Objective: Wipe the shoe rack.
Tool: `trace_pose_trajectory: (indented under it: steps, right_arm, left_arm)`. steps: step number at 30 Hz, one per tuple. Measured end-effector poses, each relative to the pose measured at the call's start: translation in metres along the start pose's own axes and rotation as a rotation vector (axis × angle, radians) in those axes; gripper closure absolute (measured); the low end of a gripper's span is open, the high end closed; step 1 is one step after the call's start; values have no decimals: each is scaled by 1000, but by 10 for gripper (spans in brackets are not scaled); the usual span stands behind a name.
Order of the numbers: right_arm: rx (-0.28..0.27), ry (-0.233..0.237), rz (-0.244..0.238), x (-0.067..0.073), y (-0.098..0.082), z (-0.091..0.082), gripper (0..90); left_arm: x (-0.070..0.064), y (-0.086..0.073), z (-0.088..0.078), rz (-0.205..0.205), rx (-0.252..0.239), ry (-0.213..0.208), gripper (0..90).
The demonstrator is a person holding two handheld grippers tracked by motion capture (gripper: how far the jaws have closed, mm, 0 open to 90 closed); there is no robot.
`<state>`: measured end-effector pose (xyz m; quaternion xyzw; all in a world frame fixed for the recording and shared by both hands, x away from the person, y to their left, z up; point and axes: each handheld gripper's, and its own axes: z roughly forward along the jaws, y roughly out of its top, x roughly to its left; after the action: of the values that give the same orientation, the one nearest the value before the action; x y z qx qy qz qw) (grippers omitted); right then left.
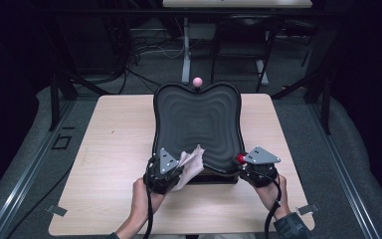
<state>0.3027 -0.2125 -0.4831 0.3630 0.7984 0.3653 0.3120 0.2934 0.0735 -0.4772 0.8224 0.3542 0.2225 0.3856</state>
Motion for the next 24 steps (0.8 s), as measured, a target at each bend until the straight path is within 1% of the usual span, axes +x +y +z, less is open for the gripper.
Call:
trace_pose_trajectory:
  steps: [6,10,11,19,20,24]
  right_arm:
    - [0,1,1,0,0,0,601]
    - [0,1,1,0,0,0,601]
    - [-2,-9,1,0,0,0,601]
    - [-4,-9,3,0,0,0,601]
    - [-4,-9,3,0,0,0,601]
    - [-5,-9,4,0,-1,0,601]
  left_arm:
    - [-5,6,8,18,7,-6,766]
    - [-6,8,12,20,7,-10,761]
    - [-7,9,13,16,4,-10,761]
    - [-13,16,22,42,4,-8,755]
    - [-14,17,23,43,-2,-8,755]
    - [-18,23,28,64,-5,-10,754]
